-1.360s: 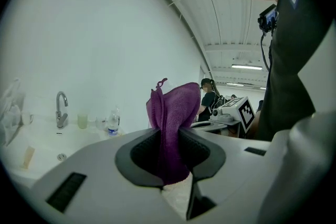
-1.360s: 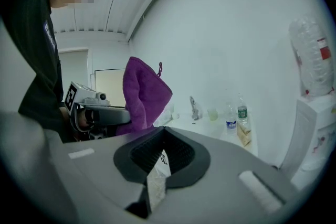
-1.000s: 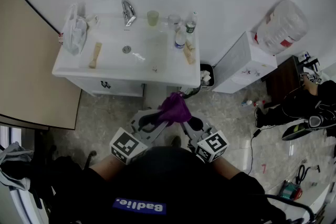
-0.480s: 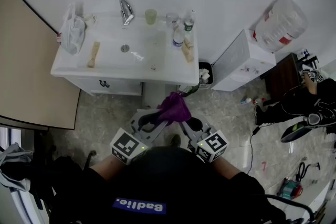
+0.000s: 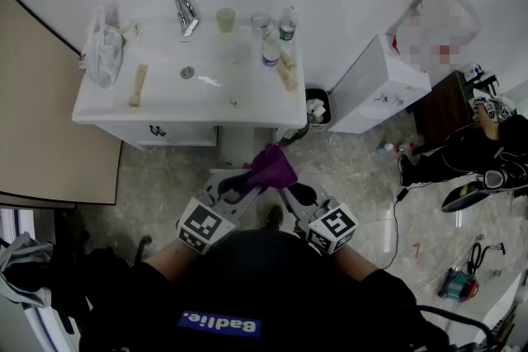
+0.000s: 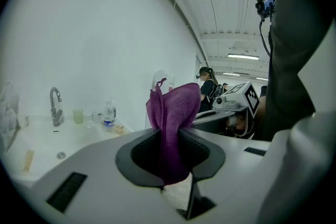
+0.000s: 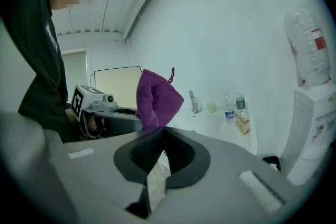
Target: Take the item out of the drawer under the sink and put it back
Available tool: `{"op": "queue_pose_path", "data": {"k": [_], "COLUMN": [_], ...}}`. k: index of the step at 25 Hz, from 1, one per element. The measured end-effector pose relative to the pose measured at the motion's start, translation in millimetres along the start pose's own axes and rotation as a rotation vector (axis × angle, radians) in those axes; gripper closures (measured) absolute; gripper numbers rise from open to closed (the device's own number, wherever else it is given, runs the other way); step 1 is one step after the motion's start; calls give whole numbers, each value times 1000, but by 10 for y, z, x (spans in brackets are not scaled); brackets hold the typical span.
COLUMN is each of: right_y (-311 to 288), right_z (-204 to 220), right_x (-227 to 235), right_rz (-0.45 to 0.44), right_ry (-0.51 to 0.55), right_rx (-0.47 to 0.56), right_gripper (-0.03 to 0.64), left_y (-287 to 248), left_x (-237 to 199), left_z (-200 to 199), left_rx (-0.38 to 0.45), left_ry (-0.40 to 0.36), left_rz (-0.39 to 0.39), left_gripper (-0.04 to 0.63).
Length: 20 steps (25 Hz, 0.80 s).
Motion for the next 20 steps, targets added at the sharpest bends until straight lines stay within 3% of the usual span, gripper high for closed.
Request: {"op": "queue_pose_path", "data": {"k": [20], "right_y": [266], "right_z": [209], "right_x": [344], "right_rz": [47], "right_ry": [-94], "right_rx": [-36], "right_gripper": [615], "left_y": [-882], "left_x": [-556], "left_z": [465], "left_rx": [-223], "left_ry": [-72], "left_rz": [-85], "left_gripper": [505]}}
Point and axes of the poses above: the fingertips, and each gripper's own axes: y backward along the fingers, x to its right, z out of its underside, the point moved 9 cm from there along y, backward along the fingers, and after that the axes turned 15 degrees about y, right-handed, at the moved point
